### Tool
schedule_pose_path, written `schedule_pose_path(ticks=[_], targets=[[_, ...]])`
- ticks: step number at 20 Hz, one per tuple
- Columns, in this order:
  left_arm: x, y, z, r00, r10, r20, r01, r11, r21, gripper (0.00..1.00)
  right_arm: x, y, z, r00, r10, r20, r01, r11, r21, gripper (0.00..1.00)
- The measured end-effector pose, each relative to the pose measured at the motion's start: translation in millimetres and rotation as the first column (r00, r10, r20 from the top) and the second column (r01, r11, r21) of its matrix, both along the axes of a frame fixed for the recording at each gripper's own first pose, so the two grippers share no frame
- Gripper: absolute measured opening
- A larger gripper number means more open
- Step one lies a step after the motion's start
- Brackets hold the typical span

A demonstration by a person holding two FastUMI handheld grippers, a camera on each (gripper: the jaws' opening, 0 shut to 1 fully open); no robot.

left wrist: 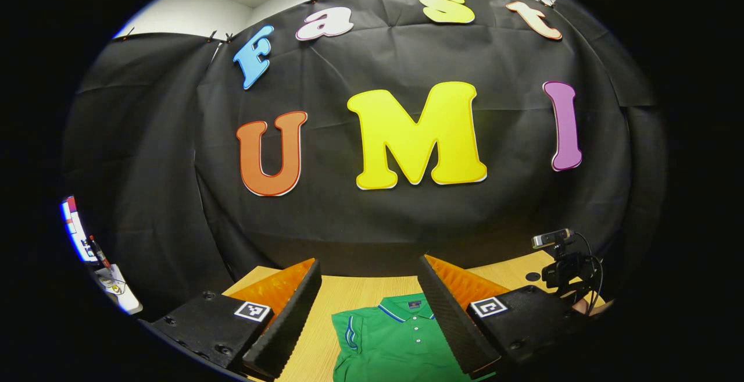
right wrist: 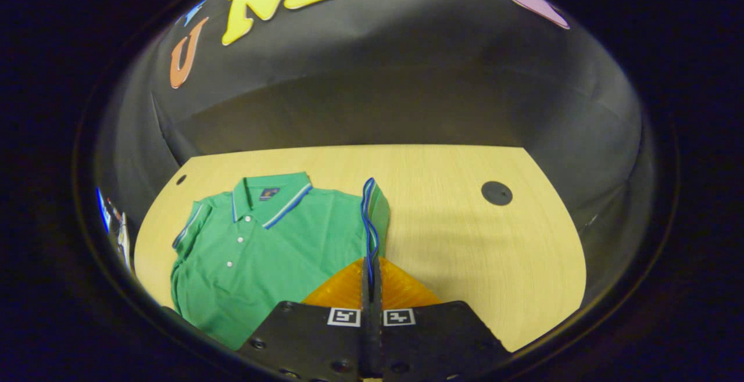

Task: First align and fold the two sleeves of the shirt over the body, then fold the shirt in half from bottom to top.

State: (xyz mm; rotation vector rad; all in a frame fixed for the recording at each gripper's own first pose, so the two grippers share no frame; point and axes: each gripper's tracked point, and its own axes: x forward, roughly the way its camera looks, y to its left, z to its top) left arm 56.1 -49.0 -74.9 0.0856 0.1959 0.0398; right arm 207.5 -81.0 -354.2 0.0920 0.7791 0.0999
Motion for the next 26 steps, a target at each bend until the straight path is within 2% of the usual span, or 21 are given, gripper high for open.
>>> schedule_pose_path(ticks=[6,12,14,16,19,25,26], targets=[[-26.2,42.6,-4.4,0.996,0.082,-0.025,-0.082,0.997,-0.006,1.00,-1.3,66.1,22.4,0.999,0.042,0.002,-0.042,0.999,0.009,0.00],[-48.2,86.1,-7.2,0.985,0.165,-0.053,-0.165,0.986,0.000,1.00,-1.2,110.9,-2.1,0.995,0.068,-0.074,-0.070,0.997,-0.023,0.00],[-52.3,93.3,-11.2,0.984,0.167,-0.066,-0.167,0.986,0.006,1.00,-2.9,126.0,-3.7,0.994,0.061,-0.087,-0.059,0.998,0.018,0.01],[-53.7,98.0,-16.5,0.984,0.156,-0.085,-0.156,0.988,0.009,1.00,-6.8,136.9,9.9,0.995,0.078,-0.064,-0.074,0.995,0.062,0.39],[-47.6,96.0,-27.3,0.987,0.122,-0.101,-0.122,0.992,0.003,1.00,-15.2,127.3,34.9,0.997,0.077,0.000,-0.077,0.996,0.035,0.98],[-22.7,83.0,-60.1,0.990,0.033,-0.137,-0.040,0.998,-0.051,1.00,-55.6,81.6,108.5,0.989,0.005,0.150,-0.003,1.000,-0.014,0.96],[-17.4,79.4,-71.4,0.987,0.019,-0.158,-0.029,0.998,-0.060,1.00,-66.7,73.8,119.2,0.987,-0.018,0.162,0.019,1.000,-0.004,0.92]])
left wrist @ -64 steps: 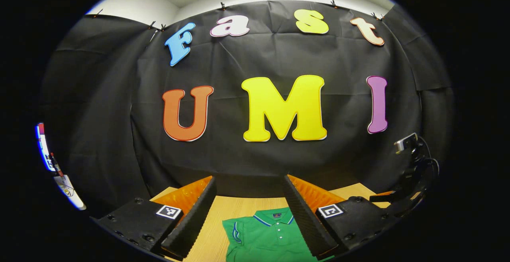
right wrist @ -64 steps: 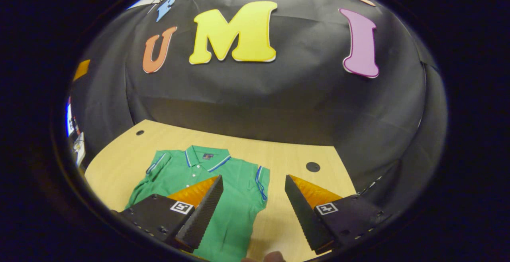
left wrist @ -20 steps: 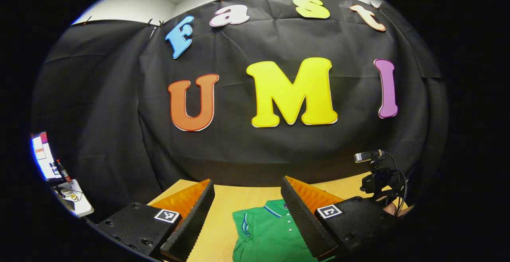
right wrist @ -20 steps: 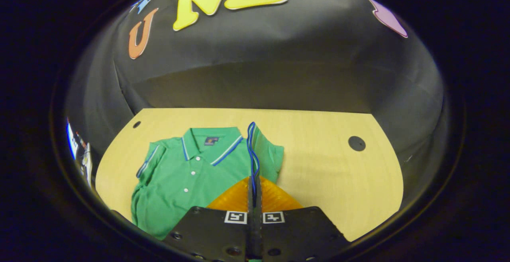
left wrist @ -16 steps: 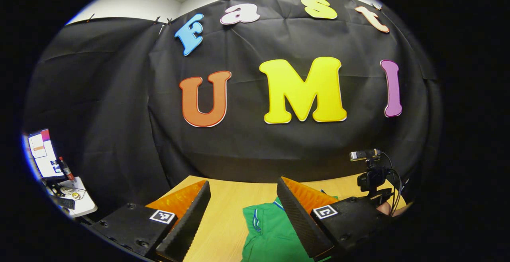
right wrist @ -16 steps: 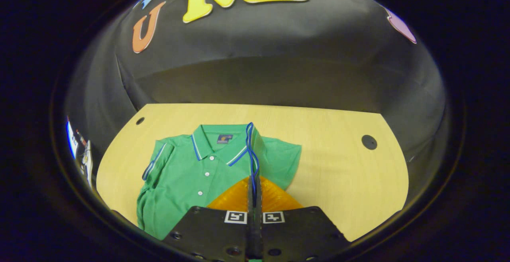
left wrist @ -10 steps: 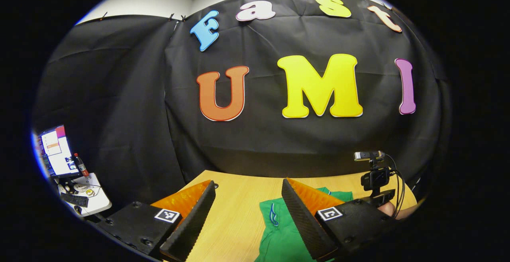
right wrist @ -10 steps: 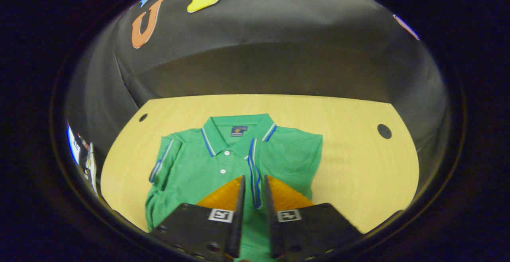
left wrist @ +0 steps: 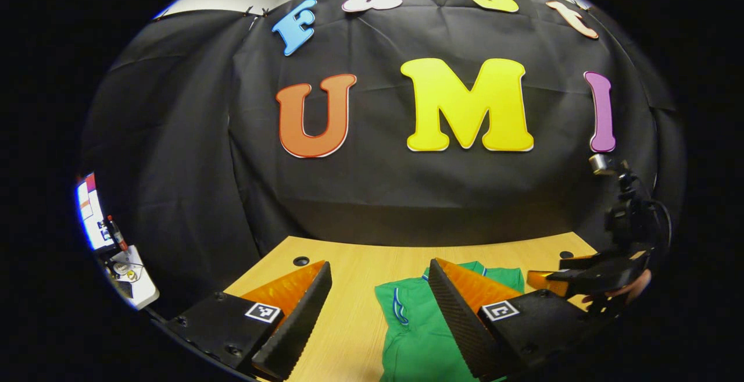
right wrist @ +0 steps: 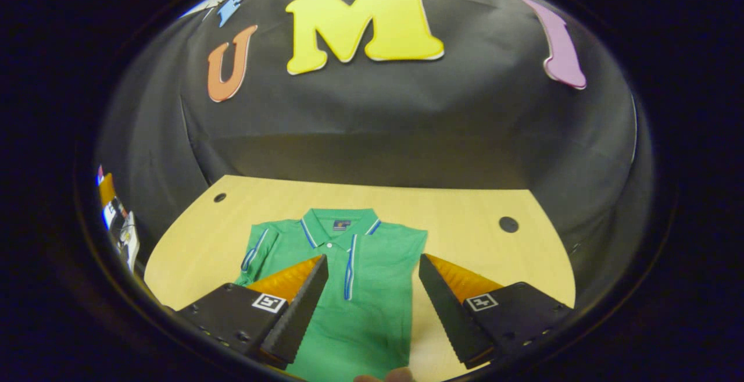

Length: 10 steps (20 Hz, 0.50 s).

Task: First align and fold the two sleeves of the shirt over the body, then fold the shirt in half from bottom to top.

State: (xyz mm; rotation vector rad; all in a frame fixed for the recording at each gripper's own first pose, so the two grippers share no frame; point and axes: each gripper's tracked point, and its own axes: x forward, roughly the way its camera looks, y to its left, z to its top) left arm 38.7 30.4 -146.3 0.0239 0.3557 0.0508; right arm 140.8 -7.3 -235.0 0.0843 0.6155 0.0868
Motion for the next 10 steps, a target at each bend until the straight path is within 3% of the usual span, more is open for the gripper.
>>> schedule_pose_path(ticks=[4,10], targets=[[22.5,-10.7,-54.4,0.994,-0.053,-0.094,0.046,0.997,-0.069,1.00,-48.4,-30.7,24.1,0.998,-0.063,0.010,0.063,0.998,0.006,0.96],[52.6,-9.5,-130.5,0.973,-0.095,-0.209,0.077,0.993,-0.093,1.00,-99.7,-67.3,43.0,0.993,-0.114,0.032,0.115,0.992,-0.044,0.96]])
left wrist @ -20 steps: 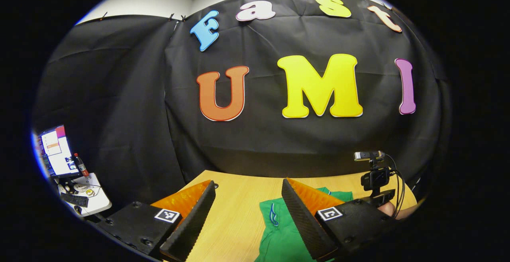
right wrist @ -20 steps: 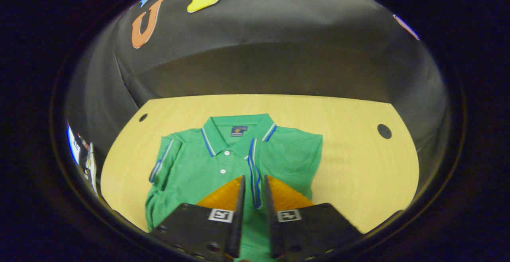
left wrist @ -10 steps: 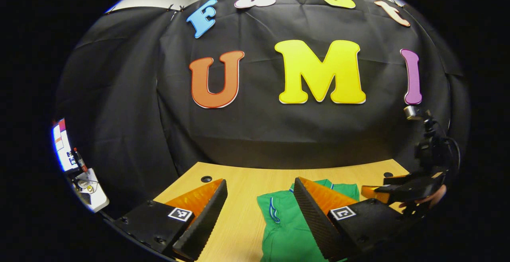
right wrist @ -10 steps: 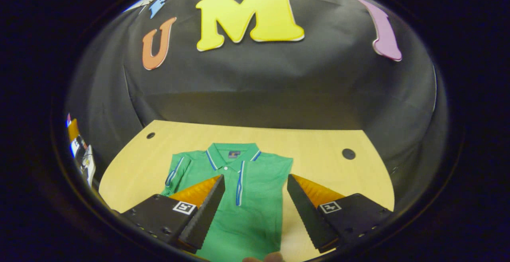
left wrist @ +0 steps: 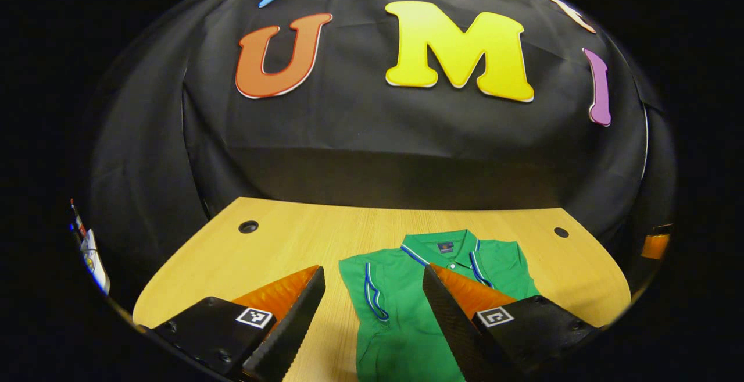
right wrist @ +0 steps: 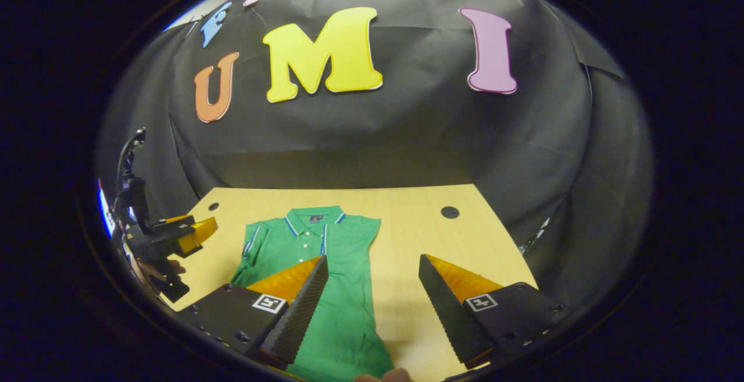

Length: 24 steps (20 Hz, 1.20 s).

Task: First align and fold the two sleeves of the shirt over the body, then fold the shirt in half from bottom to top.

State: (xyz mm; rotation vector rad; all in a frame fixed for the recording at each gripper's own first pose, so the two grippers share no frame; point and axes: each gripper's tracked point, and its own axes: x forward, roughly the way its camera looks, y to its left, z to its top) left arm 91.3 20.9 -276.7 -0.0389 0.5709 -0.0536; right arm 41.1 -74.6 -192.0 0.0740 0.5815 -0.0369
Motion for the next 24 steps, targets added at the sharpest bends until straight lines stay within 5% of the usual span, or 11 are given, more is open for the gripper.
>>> schedule_pose_path(ticks=[8,18,21,22,23,24], targets=[[15.2,-1.4,-87.8,0.985,-0.036,-0.168,0.030,0.999,-0.035,1.00,-35.5,-38.6,-24.1,0.993,-0.088,-0.081,0.085,0.996,-0.033,0.96],[12.8,-9.2,-132.6,0.956,-0.073,-0.284,0.055,0.996,-0.070,0.99,-32.9,-44.6,-50.0,0.985,-0.112,-0.130,0.111,0.994,-0.014,0.96],[16.3,-4.8,-133.6,0.958,-0.063,-0.281,0.052,0.998,-0.048,0.72,-34.9,-45.7,-62.3,0.979,-0.129,-0.160,0.131,0.991,0.003,0.93],[15.3,-4.1,-134.3,0.956,-0.065,-0.286,0.054,0.998,-0.045,0.71,-33.4,-46.9,-65.1,0.977,-0.137,-0.161,0.140,0.990,0.006,0.96],[14.4,-3.3,-134.8,0.954,-0.072,-0.293,0.063,0.997,-0.041,0.49,-33.6,-45.7,-69.2,0.976,-0.139,-0.166,0.144,0.989,0.018,0.96],[14.8,-1.2,-133.8,0.952,-0.080,-0.295,0.073,0.997,-0.034,0.46,-34.4,-45.6,-73.0,0.975,-0.139,-0.175,0.146,0.989,0.024,0.96]])
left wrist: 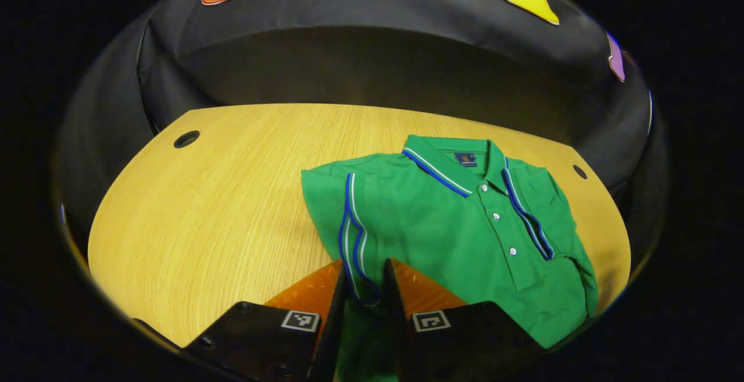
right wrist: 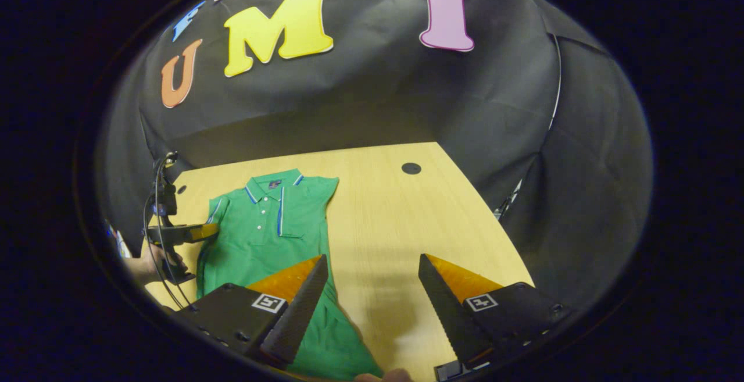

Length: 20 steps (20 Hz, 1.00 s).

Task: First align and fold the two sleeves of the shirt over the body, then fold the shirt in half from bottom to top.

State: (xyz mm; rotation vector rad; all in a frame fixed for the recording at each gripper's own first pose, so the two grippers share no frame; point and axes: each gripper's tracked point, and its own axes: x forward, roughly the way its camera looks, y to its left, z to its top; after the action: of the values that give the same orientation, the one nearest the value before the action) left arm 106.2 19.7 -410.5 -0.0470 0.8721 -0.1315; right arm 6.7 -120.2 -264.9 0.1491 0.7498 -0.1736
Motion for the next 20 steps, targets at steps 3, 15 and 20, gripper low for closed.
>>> schedule_pose_path(ticks=[3,15,20], targets=[[1.9,8.8,3.9,1.000,0.001,0.007,-0.001,0.999,0.034,0.24,-0.3,0.0,-3.5,1.000,-0.001,-0.002,0.001,1.000,-0.001,0.93],[4.1,19.1,35.6,0.998,-0.037,0.054,0.033,0.997,0.073,0.14,-3.4,21.6,-5.8,1.000,0.026,-0.005,-0.026,0.999,0.037,0.93],[0.2,30.8,23.4,1.000,0.005,0.029,-0.008,0.997,0.077,0.18,-10.8,23.5,-9.0,0.999,0.032,-0.019,-0.031,0.999,0.039,0.96]])
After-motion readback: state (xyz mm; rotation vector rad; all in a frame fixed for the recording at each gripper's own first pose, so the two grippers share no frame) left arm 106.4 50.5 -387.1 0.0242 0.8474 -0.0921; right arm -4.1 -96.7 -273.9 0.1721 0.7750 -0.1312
